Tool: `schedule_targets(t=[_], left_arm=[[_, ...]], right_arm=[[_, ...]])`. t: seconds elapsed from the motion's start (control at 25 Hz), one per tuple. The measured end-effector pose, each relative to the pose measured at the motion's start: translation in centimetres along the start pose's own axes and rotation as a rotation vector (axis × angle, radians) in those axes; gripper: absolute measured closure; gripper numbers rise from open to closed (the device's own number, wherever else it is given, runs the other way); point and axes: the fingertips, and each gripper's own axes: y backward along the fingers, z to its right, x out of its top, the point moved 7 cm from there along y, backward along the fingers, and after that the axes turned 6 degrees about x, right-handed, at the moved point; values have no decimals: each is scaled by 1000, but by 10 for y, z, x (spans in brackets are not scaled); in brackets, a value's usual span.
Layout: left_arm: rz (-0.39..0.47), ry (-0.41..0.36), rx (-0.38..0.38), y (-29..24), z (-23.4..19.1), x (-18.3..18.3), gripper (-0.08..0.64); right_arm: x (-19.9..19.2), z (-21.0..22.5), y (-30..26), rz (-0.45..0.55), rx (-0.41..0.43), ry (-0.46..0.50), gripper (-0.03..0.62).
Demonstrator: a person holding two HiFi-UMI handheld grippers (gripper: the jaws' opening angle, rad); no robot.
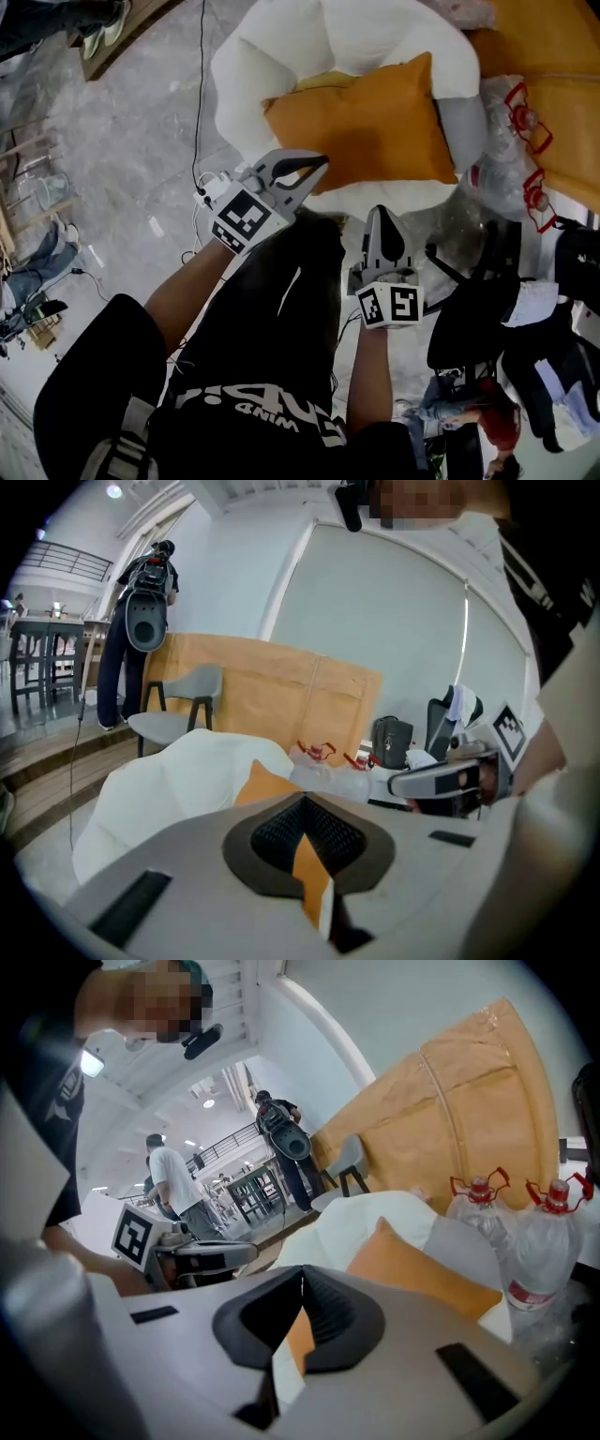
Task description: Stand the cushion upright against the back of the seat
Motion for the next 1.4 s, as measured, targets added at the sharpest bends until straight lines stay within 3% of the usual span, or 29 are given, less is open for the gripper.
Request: schedule_targets(t=[0.36,0.44,0.52,0.56,0.68,0.92,1.28,1.4], left_arm=[[-150,-55,14,-68,-26,-88,551],[-194,-48,17,-81,-33,-106,452],[-245,-47,17,-96,-39,-123,326],[-268,-60,20,-104,-43,-130,294],[-306,-142,57,-128,-59,-145,232],[-374,-180,64,-159,-81,-165,211],[-451,-114,20,-177,-88,-186,240],[-458,-86,12,-178,-88,-185,285]], right_arm=[[-99,65,-50,-84,-49,-75,571],[-119,79,-61,-111,-65,-114,552],[-142,96,-71,-141,-92,-182,364],[-154,105,-76,-156,-113,-211,313],[-184,134,-89,-194,-186,-273,248],[-207,162,-106,-220,-259,-365,239],[-210,176,-120,-241,-268,-395,243],[-210,180,-118,-247,-290,-406,314]])
